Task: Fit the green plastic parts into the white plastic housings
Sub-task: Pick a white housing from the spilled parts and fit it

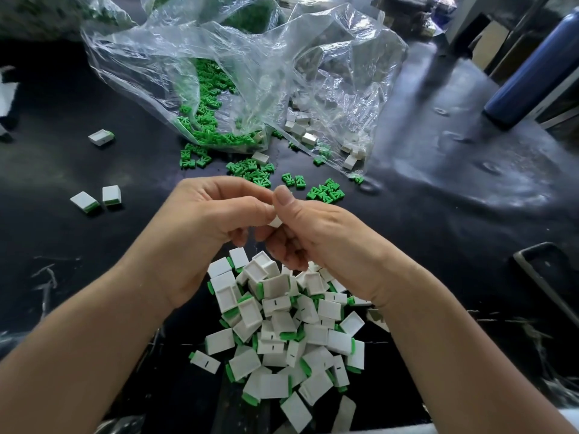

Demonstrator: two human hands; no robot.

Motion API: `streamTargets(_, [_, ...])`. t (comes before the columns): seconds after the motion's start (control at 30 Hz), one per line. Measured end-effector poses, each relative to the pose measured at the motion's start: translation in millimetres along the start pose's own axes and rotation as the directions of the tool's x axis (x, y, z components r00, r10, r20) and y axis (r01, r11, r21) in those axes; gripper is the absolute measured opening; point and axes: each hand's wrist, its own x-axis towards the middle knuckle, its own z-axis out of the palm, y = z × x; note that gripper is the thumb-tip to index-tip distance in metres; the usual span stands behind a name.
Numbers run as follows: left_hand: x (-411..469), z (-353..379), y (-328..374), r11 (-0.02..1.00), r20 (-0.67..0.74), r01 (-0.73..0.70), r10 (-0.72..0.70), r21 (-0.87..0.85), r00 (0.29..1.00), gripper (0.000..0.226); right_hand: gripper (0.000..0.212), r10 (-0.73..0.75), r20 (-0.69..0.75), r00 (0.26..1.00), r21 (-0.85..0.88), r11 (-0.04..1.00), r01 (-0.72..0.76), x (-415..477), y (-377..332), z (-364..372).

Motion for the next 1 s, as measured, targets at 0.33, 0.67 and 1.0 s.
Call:
streamTargets(0.33, [-0.7, 3.1, -0.3, 1.0, -0.027, 0.023, -0.024, -0.006, 0.999, 0.01, 0.038, -0.035, -0.019, 0.999, 0.03, 0.999, 0.036, 1.2, -0.5, 6.7])
streamTargets(0.67, [0.2, 5.7, -3.4, 0.999, -0.059, 0.048, -0.049, -0.023, 0.997, 0.011, 0.041, -0.014, -0.045, 0.999, -0.037, 0.999, 0.013, 1.7, -1.2, 8.4])
streamTargets(1.0, [0.8, 4.4, -4.0, 0.995, -0.054, 0.097, -0.099, -0.039, 0.994, 0.008, 0.044, 0.016, -0.084, 0.996, -0.104, 0.994, -0.024, 2.2, 0.1, 10.6])
